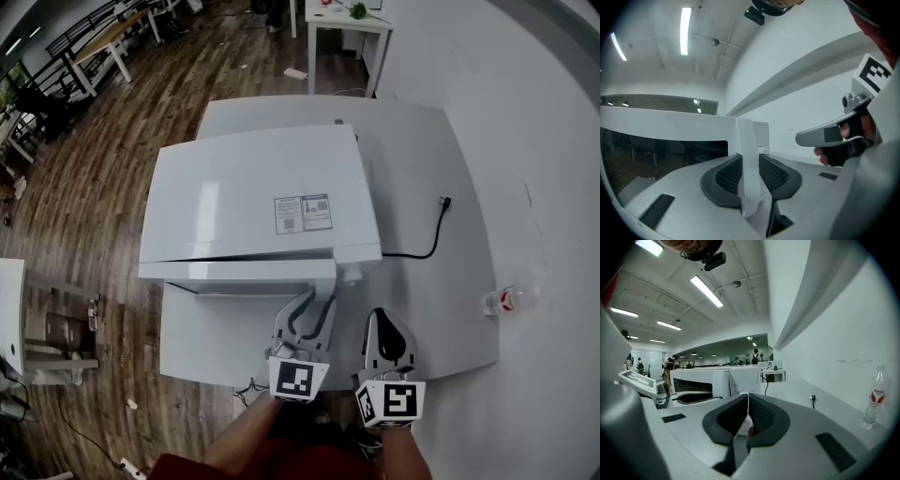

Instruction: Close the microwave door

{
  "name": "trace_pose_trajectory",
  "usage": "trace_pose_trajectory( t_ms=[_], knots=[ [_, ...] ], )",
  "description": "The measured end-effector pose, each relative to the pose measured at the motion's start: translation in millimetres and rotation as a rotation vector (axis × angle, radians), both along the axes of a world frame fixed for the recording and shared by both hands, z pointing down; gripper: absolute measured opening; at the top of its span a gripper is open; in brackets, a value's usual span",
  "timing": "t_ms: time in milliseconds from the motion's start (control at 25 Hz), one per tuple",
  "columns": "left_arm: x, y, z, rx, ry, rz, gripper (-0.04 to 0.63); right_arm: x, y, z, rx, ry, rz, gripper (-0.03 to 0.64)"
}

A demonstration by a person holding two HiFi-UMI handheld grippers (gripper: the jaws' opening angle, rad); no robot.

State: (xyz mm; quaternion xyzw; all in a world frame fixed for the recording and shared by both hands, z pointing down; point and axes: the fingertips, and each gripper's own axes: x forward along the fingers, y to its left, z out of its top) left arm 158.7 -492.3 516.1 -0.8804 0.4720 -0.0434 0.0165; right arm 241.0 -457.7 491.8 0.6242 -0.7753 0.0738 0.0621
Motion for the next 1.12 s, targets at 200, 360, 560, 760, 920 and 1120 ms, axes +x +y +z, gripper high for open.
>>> trace_pose_trajectory(
  t_ms=[200,360,560,760,920,1120],
  knots=[
    [1,-3,-2,0.007,-0.006,0.016,0.127,-2,-8,3,-0.006,-0.001,0.003,0.029],
    [1,-9,-1,0.004,0.005,0.013,0.129,-4,-12,7,0.003,0.003,-0.004,0.029],
    [1,-16,-1,0.017,0.016,0.005,0.129,-1,-15,8,0.003,0.003,0.007,0.029],
    [1,-20,2,-0.014,0.027,-0.010,0.129,-2,-12,8,-0.003,0.007,0.011,0.029],
    [1,-24,6,-0.031,0.039,-0.015,0.127,-2,-8,4,0.006,0.005,0.013,0.029],
    [1,-24,5,-0.028,0.019,-0.023,0.127,-1,-4,3,0.003,0.003,0.016,0.029]
  ],
)
